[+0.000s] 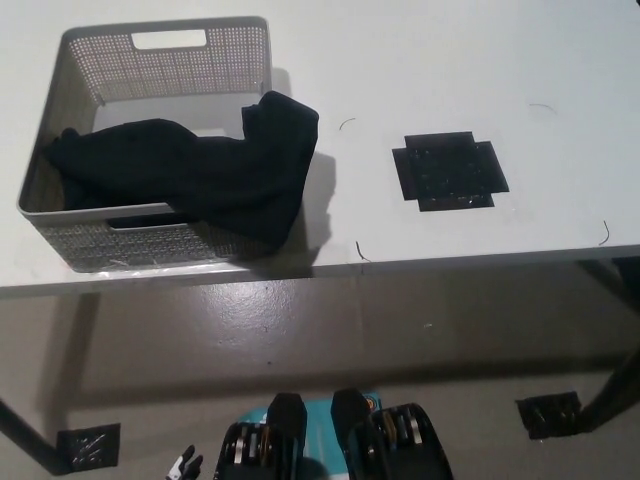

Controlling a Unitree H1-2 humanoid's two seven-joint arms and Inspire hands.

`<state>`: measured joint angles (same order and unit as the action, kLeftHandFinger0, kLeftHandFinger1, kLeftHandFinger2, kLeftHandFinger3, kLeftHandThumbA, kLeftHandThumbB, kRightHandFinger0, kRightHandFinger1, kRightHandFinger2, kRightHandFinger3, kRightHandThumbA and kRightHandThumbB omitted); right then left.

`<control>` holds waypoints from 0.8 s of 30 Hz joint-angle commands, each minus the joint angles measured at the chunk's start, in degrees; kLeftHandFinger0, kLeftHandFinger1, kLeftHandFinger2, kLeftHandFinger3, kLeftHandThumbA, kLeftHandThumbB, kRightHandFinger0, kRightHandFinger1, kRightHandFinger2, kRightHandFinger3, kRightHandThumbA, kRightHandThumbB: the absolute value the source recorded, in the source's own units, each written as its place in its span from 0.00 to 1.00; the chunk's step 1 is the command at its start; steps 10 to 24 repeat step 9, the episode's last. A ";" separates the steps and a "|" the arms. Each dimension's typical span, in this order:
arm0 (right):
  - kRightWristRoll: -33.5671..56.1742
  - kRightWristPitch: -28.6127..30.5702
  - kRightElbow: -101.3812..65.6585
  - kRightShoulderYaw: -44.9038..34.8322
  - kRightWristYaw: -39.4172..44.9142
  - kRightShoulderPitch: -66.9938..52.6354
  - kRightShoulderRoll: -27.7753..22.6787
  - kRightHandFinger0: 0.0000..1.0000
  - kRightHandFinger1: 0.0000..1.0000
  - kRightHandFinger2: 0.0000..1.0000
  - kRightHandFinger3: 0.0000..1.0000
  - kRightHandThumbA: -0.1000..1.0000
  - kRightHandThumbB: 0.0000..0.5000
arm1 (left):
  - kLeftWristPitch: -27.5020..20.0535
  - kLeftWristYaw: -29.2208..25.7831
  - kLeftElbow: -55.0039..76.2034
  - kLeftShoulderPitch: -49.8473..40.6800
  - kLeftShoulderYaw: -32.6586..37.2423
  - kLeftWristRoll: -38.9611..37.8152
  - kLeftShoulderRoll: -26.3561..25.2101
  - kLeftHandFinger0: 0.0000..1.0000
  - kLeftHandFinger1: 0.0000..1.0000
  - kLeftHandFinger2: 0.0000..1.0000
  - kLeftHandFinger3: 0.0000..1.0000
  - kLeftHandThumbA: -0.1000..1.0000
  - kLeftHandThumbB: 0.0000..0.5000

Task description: Use the right hand to pick up a t shirt on the right hand side and place it into a contianer on the left side

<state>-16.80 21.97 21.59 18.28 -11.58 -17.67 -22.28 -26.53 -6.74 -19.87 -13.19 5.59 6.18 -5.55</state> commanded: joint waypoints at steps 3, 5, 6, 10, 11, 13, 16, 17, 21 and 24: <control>-0.93 4.95 -1.98 2.26 -7.87 -0.06 -2.23 1.00 1.00 1.00 1.00 1.00 0.70 | -0.40 -3.29 2.94 -1.01 -0.99 -1.80 -0.52 1.00 1.00 1.00 1.00 1.00 0.64; -1.68 4.95 -2.18 3.28 -9.79 0.01 -2.73 1.00 1.00 1.00 1.00 1.00 0.66 | -0.40 -4.10 2.92 -0.89 -0.94 -1.57 -0.71 1.00 1.00 1.00 1.00 1.00 0.58; -1.52 4.95 -2.23 3.49 -10.06 0.08 -2.84 1.00 1.00 1.00 1.00 1.00 0.65 | -0.40 -4.25 2.99 -0.84 -1.02 -1.58 -0.66 1.00 1.00 1.00 1.00 1.00 0.57; -0.69 4.95 -2.51 4.23 -10.90 0.20 -3.37 1.00 1.00 1.00 1.00 1.00 0.63 | -0.40 -6.34 2.86 -0.38 -0.36 -0.89 -0.87 1.00 1.00 1.00 1.00 1.00 0.53; -0.69 4.95 -2.51 4.23 -10.90 0.20 -3.37 1.00 1.00 1.00 1.00 1.00 0.63 | -0.40 -6.34 2.86 -0.38 -0.36 -0.89 -0.87 1.00 1.00 1.00 1.00 1.00 0.53; -0.69 4.95 -2.51 4.23 -10.90 0.20 -3.37 1.00 1.00 1.00 1.00 1.00 0.63 | -0.40 -6.34 2.86 -0.38 -0.36 -0.89 -0.87 1.00 1.00 1.00 1.00 1.00 0.53; -0.69 4.95 -2.51 4.23 -10.90 0.20 -3.37 1.00 1.00 1.00 1.00 1.00 0.63 | -0.40 -6.34 2.86 -0.38 -0.36 -0.89 -0.87 1.00 1.00 1.00 1.00 1.00 0.53; -0.69 4.95 -2.51 4.23 -10.90 0.20 -3.37 1.00 1.00 1.00 1.00 1.00 0.63 | -0.40 -6.34 2.86 -0.38 -0.36 -0.89 -0.87 1.00 1.00 1.00 1.00 1.00 0.53; -0.69 4.95 -2.51 4.23 -10.90 0.20 -3.37 1.00 1.00 1.00 1.00 1.00 0.63 | -0.40 -6.34 2.86 -0.38 -0.36 -0.89 -0.87 1.00 1.00 1.00 1.00 1.00 0.53; -0.69 4.95 -2.51 4.23 -10.90 0.20 -3.37 1.00 1.00 1.00 1.00 1.00 0.63 | -0.40 -6.34 2.86 -0.38 -0.36 -0.89 -0.87 1.00 1.00 1.00 1.00 1.00 0.53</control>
